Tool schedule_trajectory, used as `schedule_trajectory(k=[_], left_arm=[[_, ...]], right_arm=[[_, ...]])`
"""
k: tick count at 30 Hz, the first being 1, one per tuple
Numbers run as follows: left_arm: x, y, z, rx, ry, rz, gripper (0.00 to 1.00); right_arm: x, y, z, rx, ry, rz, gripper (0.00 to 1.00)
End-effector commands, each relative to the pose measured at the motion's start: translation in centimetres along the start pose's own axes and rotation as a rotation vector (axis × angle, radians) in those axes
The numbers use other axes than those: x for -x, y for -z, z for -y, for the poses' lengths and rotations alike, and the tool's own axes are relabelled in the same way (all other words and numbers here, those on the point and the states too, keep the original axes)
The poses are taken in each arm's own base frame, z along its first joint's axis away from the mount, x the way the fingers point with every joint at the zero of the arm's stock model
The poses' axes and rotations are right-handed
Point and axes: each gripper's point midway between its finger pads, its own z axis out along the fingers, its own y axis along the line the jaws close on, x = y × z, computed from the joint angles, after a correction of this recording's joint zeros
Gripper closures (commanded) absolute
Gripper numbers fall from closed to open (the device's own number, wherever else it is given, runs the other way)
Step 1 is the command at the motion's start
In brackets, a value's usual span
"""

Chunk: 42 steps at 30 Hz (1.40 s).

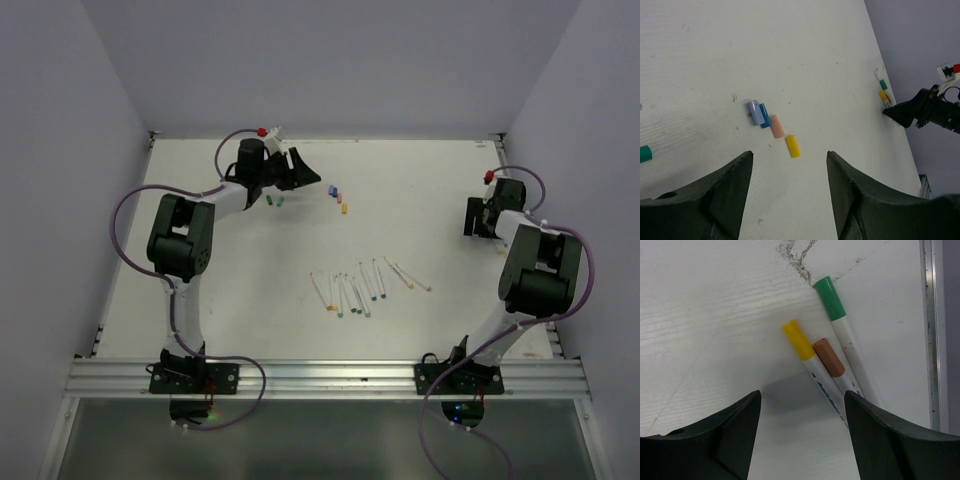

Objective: Open the pen caps

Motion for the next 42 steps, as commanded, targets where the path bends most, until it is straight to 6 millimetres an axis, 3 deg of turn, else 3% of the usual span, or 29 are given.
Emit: schedule_trajectory(k=[1, 10, 16, 25, 26, 27, 29, 33, 34, 35, 37, 38, 39, 42], left_arm=[[2.0, 1.0, 2.3, -0.060, -0.045, 0.049, 0.36], [1.9, 0.9, 2.2, -0.061, -0.051, 0.044, 0.36], [1.8, 0.7, 2.3, -0.080, -0.032, 0.046, 0.36], [2.0, 1.3, 3.0, -0.096, -0.040, 0.056, 0.35], [1.9, 1.3, 3.1, -0.102, -0.040, 0.056, 0.35], [1.9, 1.4, 3.3, -0.110, -0.037, 0.056, 0.35], [1.9, 1.6, 3.8, -0.128, -0.039, 0.059, 0.35], [1.8, 2.4, 5.2, -0.171, -0.024, 0.087, 0.40], [1.8, 2.5, 6.3, -0.197, -0.043, 0.094, 0.40], [1.1, 2.5, 6.6, -0.202, -0.048, 0.086, 0.40], [0.4, 2.4, 8.2, -0.240, -0.079, 0.087, 0.40], [0.2, 2.5, 9.0, -0.274, -0.067, 0.080, 0.39], [-0.5, 2.6, 10.0, -0.323, -0.060, 0.059, 0.39], [-1.2, 3.8, 12.1, -0.461, -0.028, 0.080, 0.44]], right_arm=[[0.7, -0.3, 0.4, -0.001, 0.008, 0.024, 0.29], [-1.2, -1.0, 0.3, 0.008, 0.045, -0.048, 0.35], [-2.4, -0.5, 0.3, 0.010, 0.073, -0.081, 0.46], [-6.0, -0.3, -1.0, 0.015, 0.192, -0.222, 0.86], [-5.9, -0.2, -1.1, 0.015, 0.189, -0.223, 1.00], [-5.7, -0.1, -1.4, 0.021, 0.192, -0.238, 1.00], [-5.2, -0.1, -2.9, 0.039, 0.209, -0.241, 1.00], [-0.7, 1.9, -6.8, 0.070, 0.199, -0.086, 1.00], [-0.1, 2.6, -7.7, 0.085, 0.165, -0.059, 1.00], [1.2, 3.9, -8.5, 0.110, 0.145, -0.012, 1.00], [1.7, 5.9, -11.8, 0.222, 0.099, 0.012, 1.00], [1.8, 7.4, -12.3, 0.257, 0.091, 0.030, 1.00], [1.5, 9.0, -15.4, 0.336, 0.098, 0.037, 1.00], [1.1, 13.6, -19.9, 0.527, 0.112, 0.087, 1.00]])
